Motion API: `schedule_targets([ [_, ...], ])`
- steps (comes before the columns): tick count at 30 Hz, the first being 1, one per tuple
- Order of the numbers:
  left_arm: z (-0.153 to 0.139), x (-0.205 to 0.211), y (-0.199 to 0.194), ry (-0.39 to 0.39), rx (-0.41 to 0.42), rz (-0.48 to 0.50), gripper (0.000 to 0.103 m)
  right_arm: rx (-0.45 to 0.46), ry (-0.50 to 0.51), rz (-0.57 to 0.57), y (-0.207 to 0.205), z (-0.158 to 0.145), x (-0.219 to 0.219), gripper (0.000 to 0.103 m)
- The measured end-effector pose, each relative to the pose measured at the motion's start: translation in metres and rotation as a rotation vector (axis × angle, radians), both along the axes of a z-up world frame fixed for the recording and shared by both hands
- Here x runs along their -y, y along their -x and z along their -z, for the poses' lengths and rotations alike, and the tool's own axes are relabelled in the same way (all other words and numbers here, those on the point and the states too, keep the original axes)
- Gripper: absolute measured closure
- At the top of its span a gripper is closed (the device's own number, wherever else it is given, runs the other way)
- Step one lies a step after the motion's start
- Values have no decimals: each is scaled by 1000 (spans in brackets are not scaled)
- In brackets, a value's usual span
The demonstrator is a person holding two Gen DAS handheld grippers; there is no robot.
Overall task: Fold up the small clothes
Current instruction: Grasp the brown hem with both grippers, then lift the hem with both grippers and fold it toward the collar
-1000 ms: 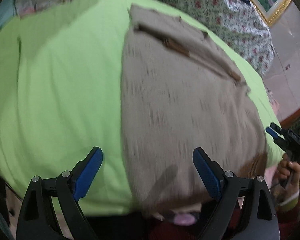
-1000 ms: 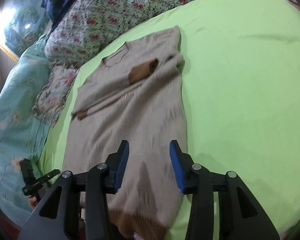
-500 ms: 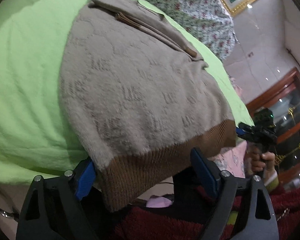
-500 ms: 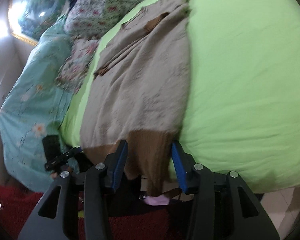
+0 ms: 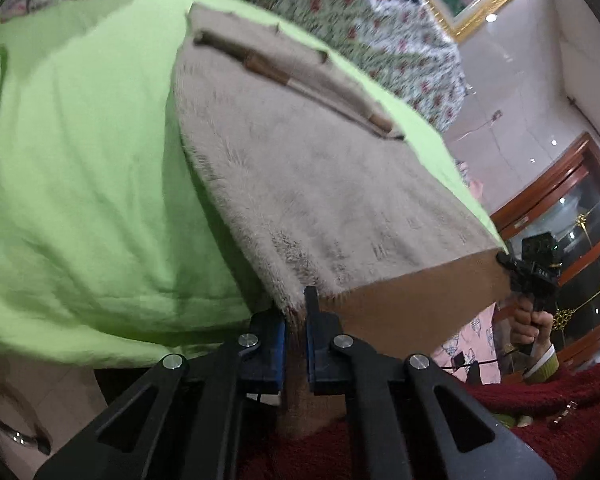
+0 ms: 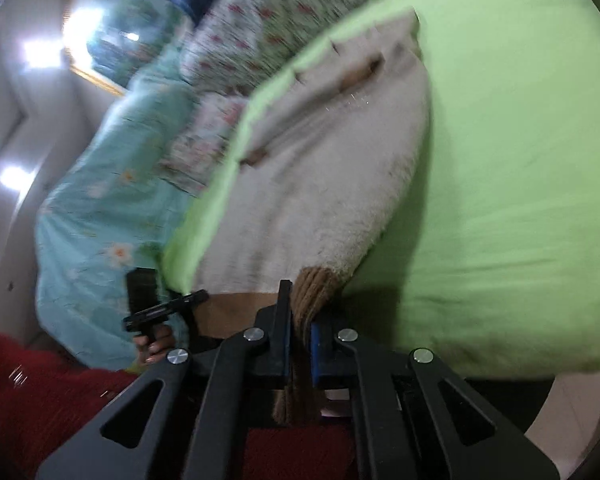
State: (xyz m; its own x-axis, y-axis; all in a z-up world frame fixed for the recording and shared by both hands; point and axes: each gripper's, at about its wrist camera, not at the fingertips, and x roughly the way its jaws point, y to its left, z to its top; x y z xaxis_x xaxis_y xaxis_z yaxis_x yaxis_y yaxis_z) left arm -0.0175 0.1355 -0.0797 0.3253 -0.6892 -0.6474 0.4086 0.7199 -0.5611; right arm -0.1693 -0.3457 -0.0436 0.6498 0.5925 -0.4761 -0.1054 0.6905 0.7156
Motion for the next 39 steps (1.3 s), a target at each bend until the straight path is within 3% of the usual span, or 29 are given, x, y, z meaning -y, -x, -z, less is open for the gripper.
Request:
schedule_targets([
  [8,28,9,-7,-57,-79,25,95,-109,-8,-13,-12,42,-3,96],
  [12,38,18,-8,-63,-119,52,57,-117,-57,-25,-21,52,-7,92],
  [14,42,24,-8,-77,-125,62,53,-140,-53,-16,-24,56,-6,90],
  [17,43,32,-6,-91,-102,82,54,-148,-61,-17,-28,60,-8,87],
  [18,42,34,-4,-97,-92,86,59,-146,-60,-21,-29,60,-10,87],
  [20,43,36,-2,-103,-85,109,94,-146,-41,-32,-30,60,-15,87],
  [21,43,35,-1,-96,-93,115,97,-145,-27,-41,-30,60,-18,89],
  [22,40,37,1,-91,-83,110,97,-139,-9,-48,-29,57,-21,93],
  [26,20,25,13,-49,-13,79,98,-98,-33,-20,-13,46,-13,95],
  [31,18,15,11,23,-42,32,98,-123,-107,-5,-5,59,-3,96],
  [39,-71,4,-6,109,149,-15,98,94,-214,-24,-28,-9,1,96],
])
